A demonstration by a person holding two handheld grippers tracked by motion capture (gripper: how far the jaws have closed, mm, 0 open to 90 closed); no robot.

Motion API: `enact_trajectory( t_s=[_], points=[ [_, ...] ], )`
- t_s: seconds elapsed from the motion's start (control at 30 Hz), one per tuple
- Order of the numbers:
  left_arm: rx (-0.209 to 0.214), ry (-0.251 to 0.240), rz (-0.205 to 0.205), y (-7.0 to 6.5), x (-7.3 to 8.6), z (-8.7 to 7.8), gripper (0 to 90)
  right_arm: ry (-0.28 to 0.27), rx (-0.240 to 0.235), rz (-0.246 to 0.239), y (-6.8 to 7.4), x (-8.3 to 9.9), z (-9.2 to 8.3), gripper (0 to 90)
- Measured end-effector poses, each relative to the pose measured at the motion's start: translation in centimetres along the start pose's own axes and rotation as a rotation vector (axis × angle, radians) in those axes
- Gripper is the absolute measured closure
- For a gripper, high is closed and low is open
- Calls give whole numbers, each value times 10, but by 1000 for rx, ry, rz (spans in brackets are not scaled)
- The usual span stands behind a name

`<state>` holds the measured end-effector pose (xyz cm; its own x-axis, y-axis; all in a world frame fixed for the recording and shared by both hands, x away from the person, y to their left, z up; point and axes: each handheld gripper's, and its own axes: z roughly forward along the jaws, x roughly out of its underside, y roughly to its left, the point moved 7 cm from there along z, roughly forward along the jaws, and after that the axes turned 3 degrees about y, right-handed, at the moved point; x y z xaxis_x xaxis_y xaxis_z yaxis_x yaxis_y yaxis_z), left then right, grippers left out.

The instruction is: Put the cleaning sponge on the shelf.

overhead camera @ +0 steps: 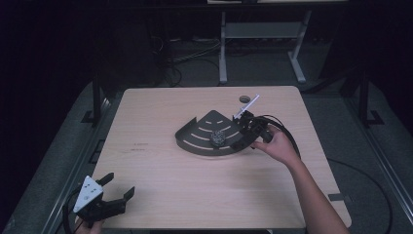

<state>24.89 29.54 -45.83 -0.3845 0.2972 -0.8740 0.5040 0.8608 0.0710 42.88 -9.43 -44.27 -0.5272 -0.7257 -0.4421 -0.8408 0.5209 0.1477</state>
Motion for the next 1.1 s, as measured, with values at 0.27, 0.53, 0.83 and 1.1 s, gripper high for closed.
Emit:
enact_trajectory(
  t_s=[0.27,0.53,0.83,1.1],
  points=[
    [1,4,5,-1,0,1,132,-13,-2,7,1,8,-1,175],
    [0,4,6,-1,0,1,133,-11,-7,20,1,21,2,175],
    [0,6,3,-2,0,1,132,-12,-2,21,4,31,0,173],
    [1,6,6,-2,0,1,133,-15,-7,19,9,42,1,173]
  ],
)
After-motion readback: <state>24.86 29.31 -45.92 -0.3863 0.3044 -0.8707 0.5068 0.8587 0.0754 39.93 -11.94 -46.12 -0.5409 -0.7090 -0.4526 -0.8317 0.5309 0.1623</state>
